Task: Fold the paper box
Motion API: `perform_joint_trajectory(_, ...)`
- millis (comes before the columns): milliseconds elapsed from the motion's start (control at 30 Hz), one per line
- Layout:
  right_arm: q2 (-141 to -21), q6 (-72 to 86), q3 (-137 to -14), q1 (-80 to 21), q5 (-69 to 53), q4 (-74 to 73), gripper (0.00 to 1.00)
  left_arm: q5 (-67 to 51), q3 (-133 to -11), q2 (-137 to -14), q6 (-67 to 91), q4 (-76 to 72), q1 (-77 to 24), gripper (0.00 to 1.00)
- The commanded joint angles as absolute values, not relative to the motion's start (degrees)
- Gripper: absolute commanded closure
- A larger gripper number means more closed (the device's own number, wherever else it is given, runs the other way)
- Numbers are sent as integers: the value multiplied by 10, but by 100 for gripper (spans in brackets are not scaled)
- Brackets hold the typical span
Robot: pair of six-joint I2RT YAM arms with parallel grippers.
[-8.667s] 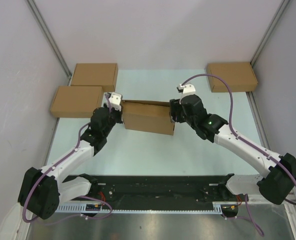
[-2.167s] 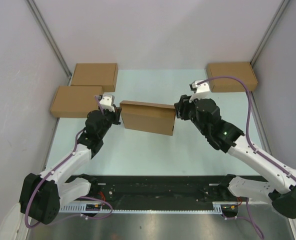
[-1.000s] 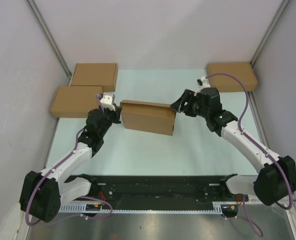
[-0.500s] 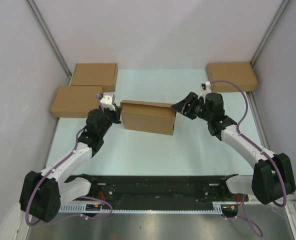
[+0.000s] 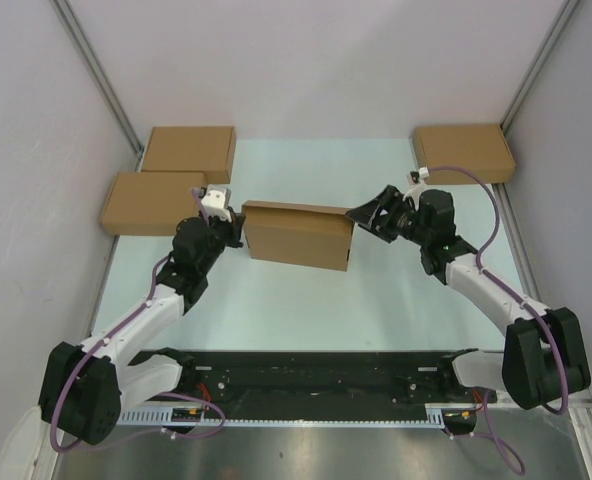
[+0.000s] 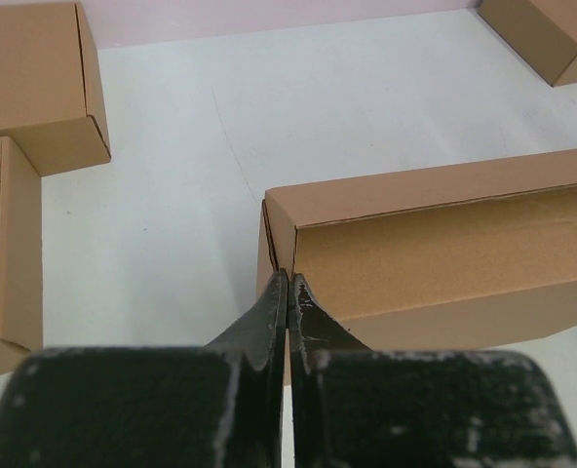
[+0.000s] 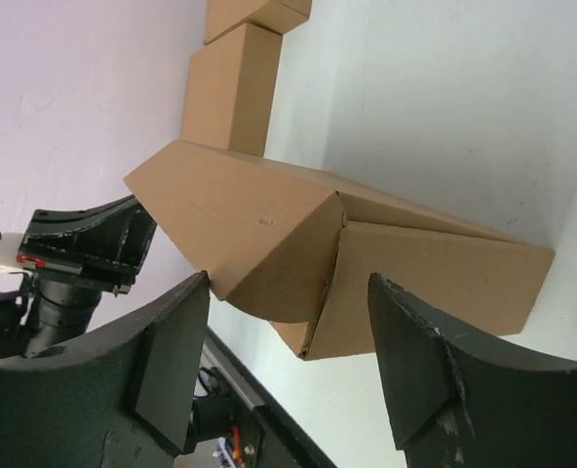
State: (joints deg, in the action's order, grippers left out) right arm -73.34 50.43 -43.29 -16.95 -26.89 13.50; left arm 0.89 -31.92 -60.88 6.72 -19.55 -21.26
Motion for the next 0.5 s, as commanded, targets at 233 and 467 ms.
perform_joint_trajectory(233,-623,313,-526,-232,-59,-84,29,40,-335,-602,98,-129,-218,100)
perform_joint_trajectory(467,-614,199,-553,-372,139,-131,60,56,-335,-595,103,-125,-227,100)
